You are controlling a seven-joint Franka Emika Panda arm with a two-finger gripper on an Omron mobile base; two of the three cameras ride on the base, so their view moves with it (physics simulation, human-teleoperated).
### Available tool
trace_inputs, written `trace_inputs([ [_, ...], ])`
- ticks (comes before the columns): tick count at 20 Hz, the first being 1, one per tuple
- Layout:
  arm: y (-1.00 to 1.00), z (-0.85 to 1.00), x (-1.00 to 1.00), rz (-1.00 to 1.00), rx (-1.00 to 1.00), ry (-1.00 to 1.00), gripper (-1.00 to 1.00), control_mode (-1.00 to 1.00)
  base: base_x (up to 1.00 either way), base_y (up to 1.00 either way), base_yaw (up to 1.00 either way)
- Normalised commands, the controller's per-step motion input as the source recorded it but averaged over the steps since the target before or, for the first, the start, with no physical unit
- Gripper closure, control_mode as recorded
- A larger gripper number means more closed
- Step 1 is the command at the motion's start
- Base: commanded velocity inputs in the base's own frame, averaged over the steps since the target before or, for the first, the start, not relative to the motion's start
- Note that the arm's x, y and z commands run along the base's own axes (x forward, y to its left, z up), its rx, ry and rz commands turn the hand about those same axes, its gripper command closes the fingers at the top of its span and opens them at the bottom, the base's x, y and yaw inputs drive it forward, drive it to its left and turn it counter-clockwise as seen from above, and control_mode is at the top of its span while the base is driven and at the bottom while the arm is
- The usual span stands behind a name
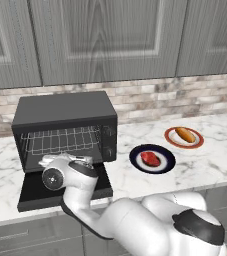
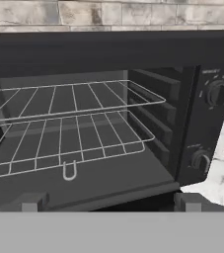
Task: Open the toaster oven door. Place the hotdog bun on the top rack in the toaster oven and place the steak on the bottom rack.
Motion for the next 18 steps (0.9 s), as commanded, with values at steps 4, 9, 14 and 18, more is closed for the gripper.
trace_inputs([
  [4,0.03,0.05,0.17,-0.02,-0.01,0.0,-1.0,-1.0,0.0,0.0,0.0],
  [9,0.0,0.02,0.39,-0.02,-0.01,-0.02,-1.0,-1.0,0.0,0.0,0.0],
  [14,0.02,-0.08,0.29,0.0,-0.06,-0.2,-1.0,-1.0,0.0,0.0,0.0],
  [18,0.01,-0.11,0.14,0.0,-0.09,-0.25,-1.0,-1.0,0.0,0.0,0.0],
])
